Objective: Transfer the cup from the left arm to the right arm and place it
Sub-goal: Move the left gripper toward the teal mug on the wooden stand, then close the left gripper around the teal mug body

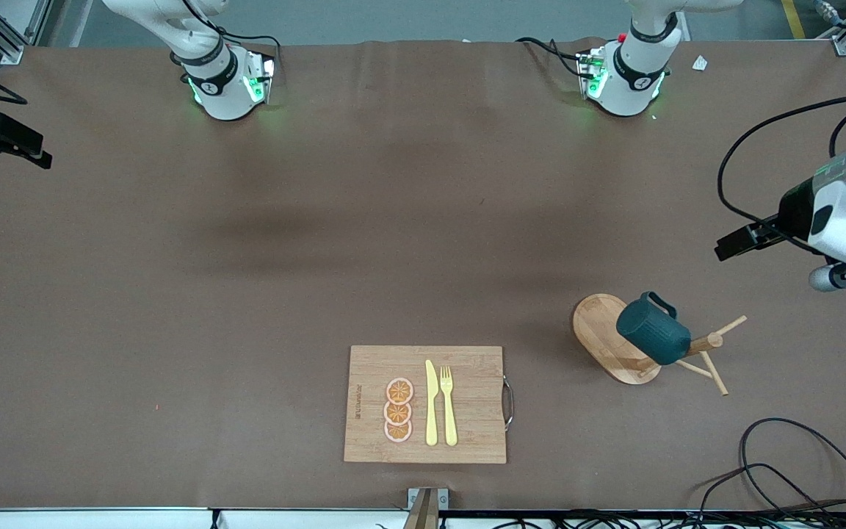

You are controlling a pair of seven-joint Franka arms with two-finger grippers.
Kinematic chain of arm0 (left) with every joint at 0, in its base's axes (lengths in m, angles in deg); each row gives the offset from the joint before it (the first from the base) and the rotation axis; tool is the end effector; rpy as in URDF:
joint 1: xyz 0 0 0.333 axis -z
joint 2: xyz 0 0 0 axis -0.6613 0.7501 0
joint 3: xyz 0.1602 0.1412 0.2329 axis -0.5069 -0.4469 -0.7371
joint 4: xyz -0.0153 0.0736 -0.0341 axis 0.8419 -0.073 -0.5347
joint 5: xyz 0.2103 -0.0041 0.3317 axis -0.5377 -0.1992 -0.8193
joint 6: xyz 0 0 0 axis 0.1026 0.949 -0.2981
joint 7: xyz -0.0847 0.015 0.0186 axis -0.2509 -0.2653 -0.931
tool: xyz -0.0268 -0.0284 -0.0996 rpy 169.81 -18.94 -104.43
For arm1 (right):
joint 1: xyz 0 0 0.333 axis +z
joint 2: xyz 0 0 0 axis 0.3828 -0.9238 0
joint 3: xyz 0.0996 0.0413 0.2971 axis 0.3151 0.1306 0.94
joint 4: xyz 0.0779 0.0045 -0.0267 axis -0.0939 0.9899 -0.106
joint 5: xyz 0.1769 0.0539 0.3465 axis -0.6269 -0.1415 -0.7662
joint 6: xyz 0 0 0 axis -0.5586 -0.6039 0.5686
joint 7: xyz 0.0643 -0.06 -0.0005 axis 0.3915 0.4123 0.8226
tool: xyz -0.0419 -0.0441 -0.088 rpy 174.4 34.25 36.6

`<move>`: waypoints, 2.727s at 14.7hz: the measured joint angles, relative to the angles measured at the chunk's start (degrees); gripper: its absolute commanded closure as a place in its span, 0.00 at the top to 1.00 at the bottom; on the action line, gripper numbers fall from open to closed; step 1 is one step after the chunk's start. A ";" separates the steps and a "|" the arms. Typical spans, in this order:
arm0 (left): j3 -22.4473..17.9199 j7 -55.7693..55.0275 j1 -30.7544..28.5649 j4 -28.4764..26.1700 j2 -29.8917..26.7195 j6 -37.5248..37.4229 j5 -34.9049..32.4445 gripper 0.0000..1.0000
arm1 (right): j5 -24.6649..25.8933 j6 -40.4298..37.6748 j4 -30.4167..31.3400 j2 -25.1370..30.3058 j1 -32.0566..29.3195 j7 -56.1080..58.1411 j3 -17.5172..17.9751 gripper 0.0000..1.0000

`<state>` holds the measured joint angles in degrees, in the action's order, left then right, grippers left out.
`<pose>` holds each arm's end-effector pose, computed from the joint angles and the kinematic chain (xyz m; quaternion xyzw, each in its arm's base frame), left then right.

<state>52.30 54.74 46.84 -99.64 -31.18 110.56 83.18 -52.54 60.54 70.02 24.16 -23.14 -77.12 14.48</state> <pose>0.6116 -0.0642 0.5575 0.9807 0.1911 -0.0369 0.0196 0.5140 -0.0401 0.6467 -0.9991 0.0013 0.0427 0.0039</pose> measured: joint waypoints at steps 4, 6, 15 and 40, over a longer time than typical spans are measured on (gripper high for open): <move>-0.12 -11.05 -0.29 1.30 4.00 1.55 5.99 1.00 | 0.00 -0.02 0.01 0.00 0.00 0.00 0.01 1.00; -0.16 -15.03 -0.39 1.80 6.08 3.30 7.14 1.00 | 0.00 -0.03 0.03 0.00 0.00 0.00 0.01 1.00; 0.03 -27.16 -0.50 5.17 15.11 11.05 11.51 1.00 | 0.00 -0.08 0.06 0.00 0.00 0.00 0.02 1.00; 1.41 -27.49 -0.10 5.72 20.55 16.41 12.31 0.53 | 0.00 -0.11 0.06 0.00 0.00 0.00 0.02 1.00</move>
<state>53.71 27.25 46.74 -93.92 -10.63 126.97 95.49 -52.54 60.43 70.08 24.16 -23.14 -77.12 14.50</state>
